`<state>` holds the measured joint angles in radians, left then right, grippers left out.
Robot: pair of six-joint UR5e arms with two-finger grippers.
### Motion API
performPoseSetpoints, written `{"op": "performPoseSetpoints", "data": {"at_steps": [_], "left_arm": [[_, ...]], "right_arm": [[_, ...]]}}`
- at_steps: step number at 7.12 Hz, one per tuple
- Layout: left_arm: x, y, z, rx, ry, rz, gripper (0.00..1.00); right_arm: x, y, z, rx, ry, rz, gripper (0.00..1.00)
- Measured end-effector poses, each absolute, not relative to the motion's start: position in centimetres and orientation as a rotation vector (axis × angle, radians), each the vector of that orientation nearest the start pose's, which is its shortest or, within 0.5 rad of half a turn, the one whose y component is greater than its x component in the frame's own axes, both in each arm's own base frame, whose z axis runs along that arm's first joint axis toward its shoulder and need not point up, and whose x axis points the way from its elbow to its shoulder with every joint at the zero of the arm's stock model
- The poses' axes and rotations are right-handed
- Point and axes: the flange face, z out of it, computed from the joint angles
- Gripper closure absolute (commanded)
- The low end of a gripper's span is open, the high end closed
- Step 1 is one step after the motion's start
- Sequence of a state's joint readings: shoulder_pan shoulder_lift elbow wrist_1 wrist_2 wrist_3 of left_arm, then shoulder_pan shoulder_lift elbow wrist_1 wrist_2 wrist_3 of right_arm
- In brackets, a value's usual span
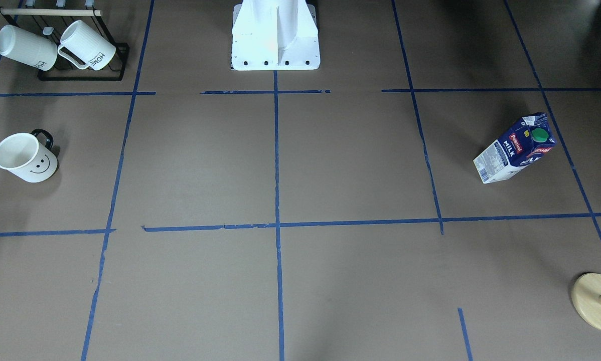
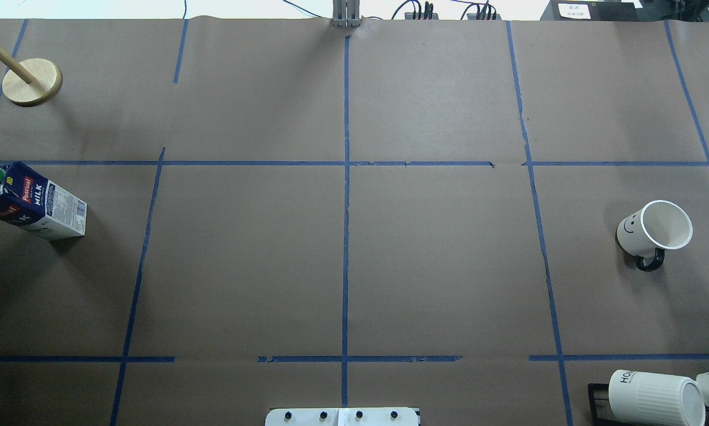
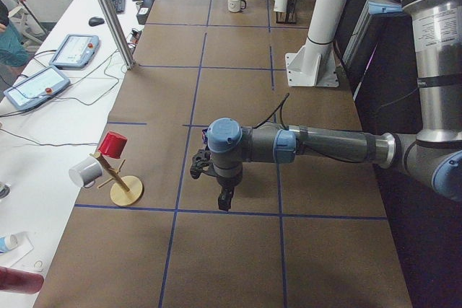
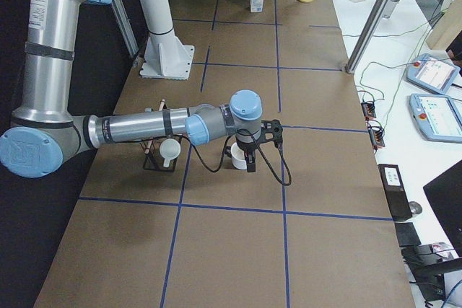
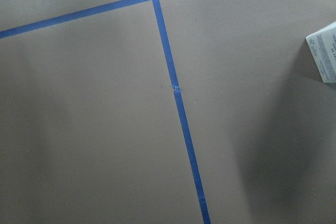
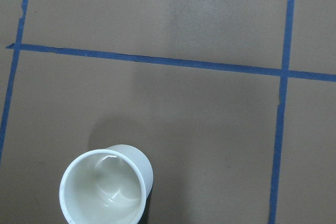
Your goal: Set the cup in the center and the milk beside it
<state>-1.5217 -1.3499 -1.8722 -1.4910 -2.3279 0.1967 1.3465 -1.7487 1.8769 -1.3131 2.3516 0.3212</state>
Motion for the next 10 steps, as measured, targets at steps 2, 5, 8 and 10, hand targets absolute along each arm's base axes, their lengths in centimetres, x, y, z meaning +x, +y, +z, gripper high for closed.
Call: {"op": "performPoseSetpoints", "data": {"at_steps": [2,5,8,10], "left_arm": [[-4.5,-40.0,61.8,0.057,0.757,0.235,0.0],[-4.5,-40.0,61.8,0.054,0.758,0.236,0.0],[-4.5,-40.0,61.8,0.05,0.758,0.234,0.0],[-4.5,-40.0,61.9,0.047,0.759,0.233,0.0]], "right_arm": [[-7.6,-42.5,57.8,0.178,-0.803,-0.032,0.0],[-12.2,-41.1,62.3,0.202,-0.836,-0.027,0.01],[-14.0,-40.5,63.7,0.184,-0.842,-0.036,0.34],[-15.1,-40.3,63.7,0.161,-0.846,-0.028,0.81]]}}
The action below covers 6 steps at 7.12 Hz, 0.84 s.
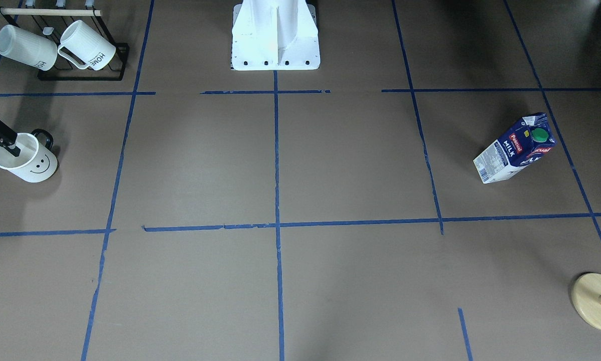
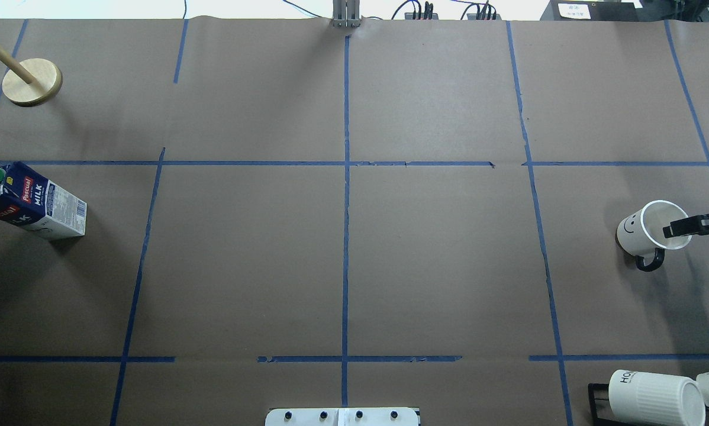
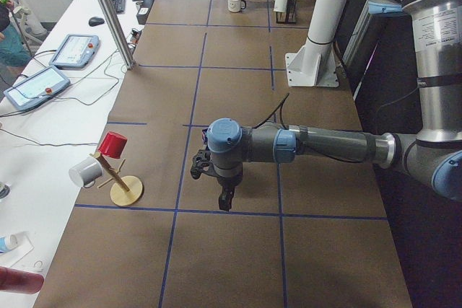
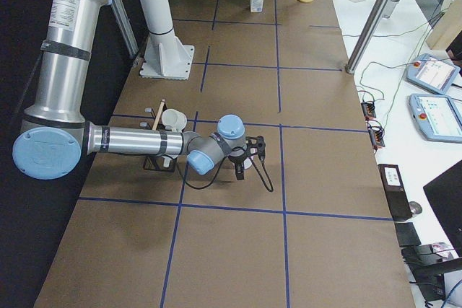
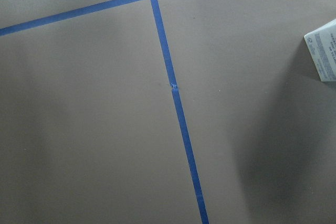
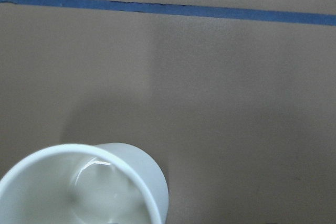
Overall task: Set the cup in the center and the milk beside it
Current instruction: 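Lower the right gripper onto the white mug and grasp its rim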
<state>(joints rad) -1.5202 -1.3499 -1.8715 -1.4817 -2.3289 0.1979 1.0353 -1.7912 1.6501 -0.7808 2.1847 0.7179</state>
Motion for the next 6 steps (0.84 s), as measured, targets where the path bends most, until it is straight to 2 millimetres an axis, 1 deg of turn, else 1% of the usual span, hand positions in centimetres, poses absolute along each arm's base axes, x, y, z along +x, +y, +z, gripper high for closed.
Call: {"op": "performPoseSetpoints", "data": {"at_steps": [1,2,4,5,6], "left_arm": [[-4.5,-39.9,62.1,0.044,0.759,0.232,0.0],[-4.5,-39.9,62.3,0.041,0.76,0.231,0.0],[-4.5,-40.0,62.3,0.044,0.76,0.232,0.0],[-4.5,-40.0,62.2,0.048,0.76,0.233,0.0],[-4.5,-40.0,62.1,0.051,0.759,0.235,0.0]], "right_arm": [[-15.7,-40.6,63.6,0.153,-0.849,-0.026,0.98],[-16.4,-41.1,63.5,0.15,-0.851,-0.028,1.0],[-17.3,-41.9,63.2,0.145,-0.859,-0.037,1.0],[-17.6,-42.4,62.5,0.136,-0.876,-0.043,1.0],[-18.3,-44.0,60.7,0.128,-0.897,-0.045,1.0]]}}
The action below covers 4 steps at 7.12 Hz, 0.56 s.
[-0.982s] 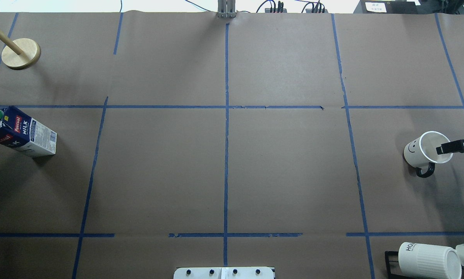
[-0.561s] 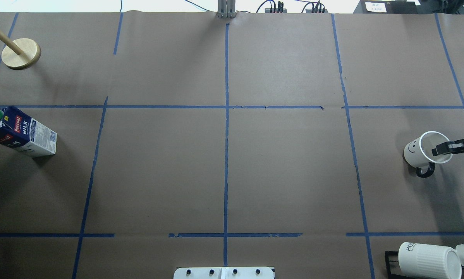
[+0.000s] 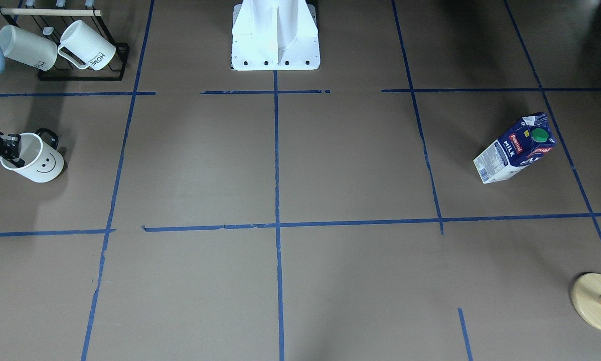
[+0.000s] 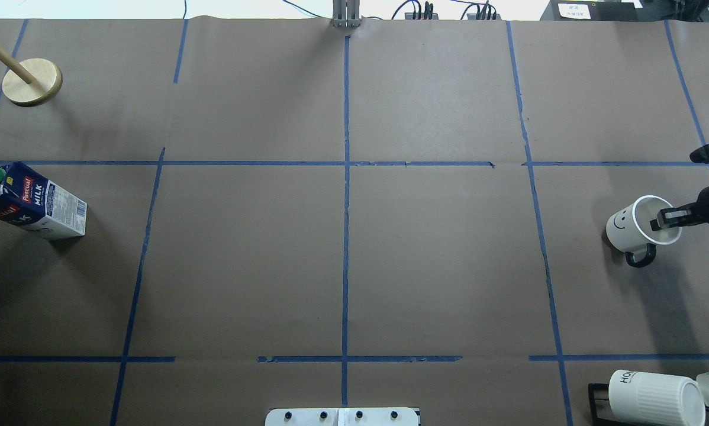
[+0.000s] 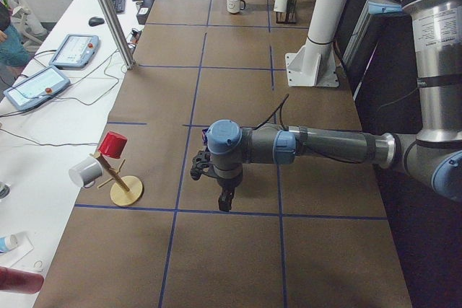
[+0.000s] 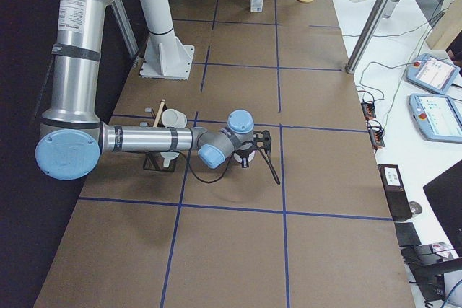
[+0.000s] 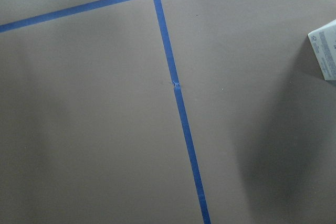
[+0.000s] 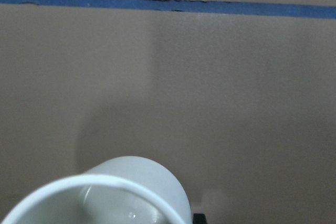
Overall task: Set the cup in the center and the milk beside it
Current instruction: 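Lower the right gripper onto the white mug and grasp its rim, then carry the white mug with the right gripper to the table center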
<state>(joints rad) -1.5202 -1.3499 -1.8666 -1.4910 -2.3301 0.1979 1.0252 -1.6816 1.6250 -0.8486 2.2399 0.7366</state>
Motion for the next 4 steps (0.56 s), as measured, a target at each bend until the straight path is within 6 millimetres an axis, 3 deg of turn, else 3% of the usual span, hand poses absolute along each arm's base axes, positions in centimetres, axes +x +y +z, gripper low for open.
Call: {"op": "performPoseSetpoints", "data": {"at_steps": [2,3,4], "left_arm": [[-4.5,-40.0,61.9,0.055,0.759,0.236,0.0],[-4.5,-40.0,61.9,0.055,0.759,0.236,0.0],[-4.5,-40.0,62.0,0.053,0.759,0.235,0.0]], "right_arm": [[-21.9,-50.3,52.9,0.124,-0.903,-0.04,1.0],[-25.3,-53.5,47.4,0.12,-0.891,-0.053,1.0],[-29.9,-55.3,41.6,0.107,-0.865,-0.063,1.0]]}}
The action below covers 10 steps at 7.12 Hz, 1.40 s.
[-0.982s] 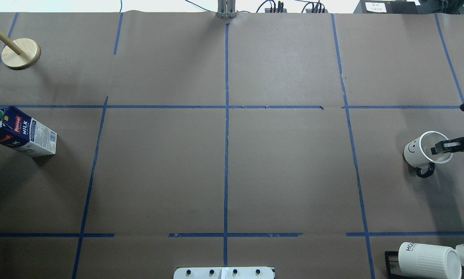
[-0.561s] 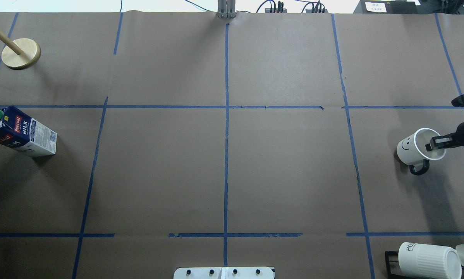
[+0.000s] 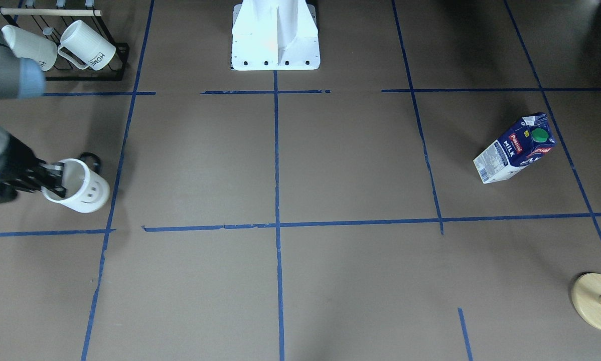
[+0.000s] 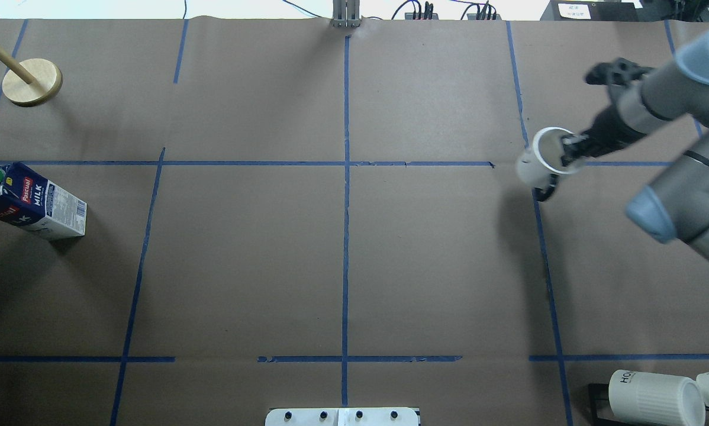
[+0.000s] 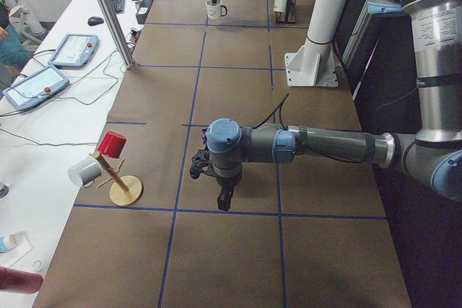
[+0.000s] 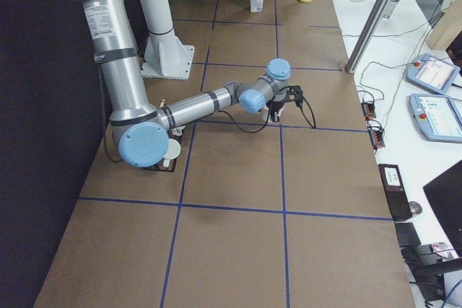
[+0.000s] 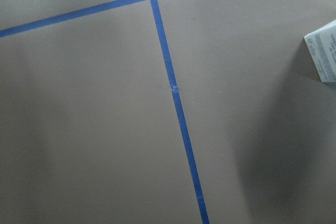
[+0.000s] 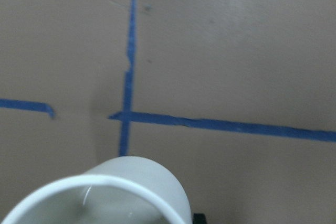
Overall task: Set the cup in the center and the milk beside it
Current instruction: 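Carry the white mug with the right gripper to the table center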
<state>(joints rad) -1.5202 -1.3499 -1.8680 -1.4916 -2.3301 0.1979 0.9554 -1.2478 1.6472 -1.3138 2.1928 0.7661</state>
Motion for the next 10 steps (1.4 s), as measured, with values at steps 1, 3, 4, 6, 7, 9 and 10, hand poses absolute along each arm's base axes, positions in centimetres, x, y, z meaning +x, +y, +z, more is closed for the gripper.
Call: {"op": "performPoseSetpoints", "data": {"at_steps": [1,3,4,6,7,9,10], "left_arm": [[-4.5,-40.0,62.1,0.052,0.759,0.235,0.0],[-4.5,-40.1,62.1,0.052,0.759,0.235,0.0],[-4.4,-40.1,62.0,0.054,0.759,0.236,0.0],[-4.4,-40.3,62.1,0.053,0.759,0.236,0.0],[-4.4,-40.3,62.1,0.052,0.759,0.236,0.0],[-4.4,-40.3,62.2,0.051,0.76,0.236,0.0],[-4.4,-40.3,62.2,0.051,0.759,0.236,0.0]], "right_arm": [[-34.9,-56.1,36.1,0.091,-0.834,-0.044,1.0],[-45.3,-56.1,27.0,0.068,-0.812,0.02,0.99],[-49.8,-55.0,24.1,0.056,-0.808,0.038,0.99],[-55.3,-51.8,22.5,0.048,-0.788,0.051,0.98],[-56.3,-51.3,22.6,0.048,-0.777,0.054,0.97],[-56.9,-51.2,23.2,0.048,-0.762,0.059,0.97],[-56.9,-51.3,23.4,0.055,-0.755,0.063,0.95]]}}
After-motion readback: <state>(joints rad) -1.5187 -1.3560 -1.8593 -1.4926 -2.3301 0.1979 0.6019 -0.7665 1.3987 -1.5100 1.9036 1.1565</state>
